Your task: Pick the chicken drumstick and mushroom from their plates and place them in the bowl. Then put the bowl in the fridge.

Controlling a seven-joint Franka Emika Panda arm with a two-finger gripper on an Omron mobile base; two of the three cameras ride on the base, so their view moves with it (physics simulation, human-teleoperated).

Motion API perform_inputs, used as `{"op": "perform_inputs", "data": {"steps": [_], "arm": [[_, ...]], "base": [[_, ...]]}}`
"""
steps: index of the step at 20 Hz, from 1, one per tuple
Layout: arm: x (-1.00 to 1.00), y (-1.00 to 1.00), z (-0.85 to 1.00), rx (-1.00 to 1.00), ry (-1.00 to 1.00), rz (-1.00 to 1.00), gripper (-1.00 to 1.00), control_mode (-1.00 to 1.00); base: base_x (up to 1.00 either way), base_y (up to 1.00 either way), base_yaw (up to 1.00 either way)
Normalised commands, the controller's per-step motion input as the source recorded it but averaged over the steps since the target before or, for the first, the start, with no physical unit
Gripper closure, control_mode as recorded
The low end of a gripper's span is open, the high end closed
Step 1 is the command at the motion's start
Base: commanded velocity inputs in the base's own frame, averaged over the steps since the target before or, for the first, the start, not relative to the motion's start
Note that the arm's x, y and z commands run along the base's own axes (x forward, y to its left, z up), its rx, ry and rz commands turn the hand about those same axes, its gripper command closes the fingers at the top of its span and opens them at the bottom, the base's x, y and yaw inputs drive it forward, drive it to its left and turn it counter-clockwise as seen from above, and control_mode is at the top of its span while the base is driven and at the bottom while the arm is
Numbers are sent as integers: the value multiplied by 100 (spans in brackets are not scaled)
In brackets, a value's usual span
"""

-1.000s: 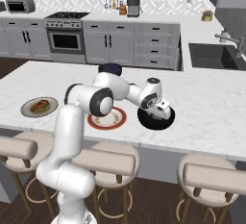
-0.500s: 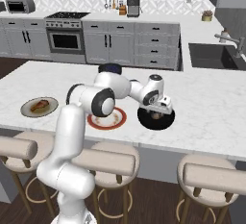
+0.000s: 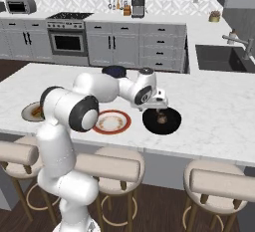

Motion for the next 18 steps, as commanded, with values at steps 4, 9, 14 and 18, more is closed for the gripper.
{"op": "perform_inputs", "data": {"steps": [4,9,14,18], "arm": [[-98,100,1,-5,0,1,-100,-100],[-59,100,20,-1,0,0,-100,-100],[-11,100,31,0,0,-1,-100,-100],[0,100,14,1,0,-8,-100,-100]], "base": [[0,0,0],[0,0,0],[0,0,0],[0,0,0]]}}
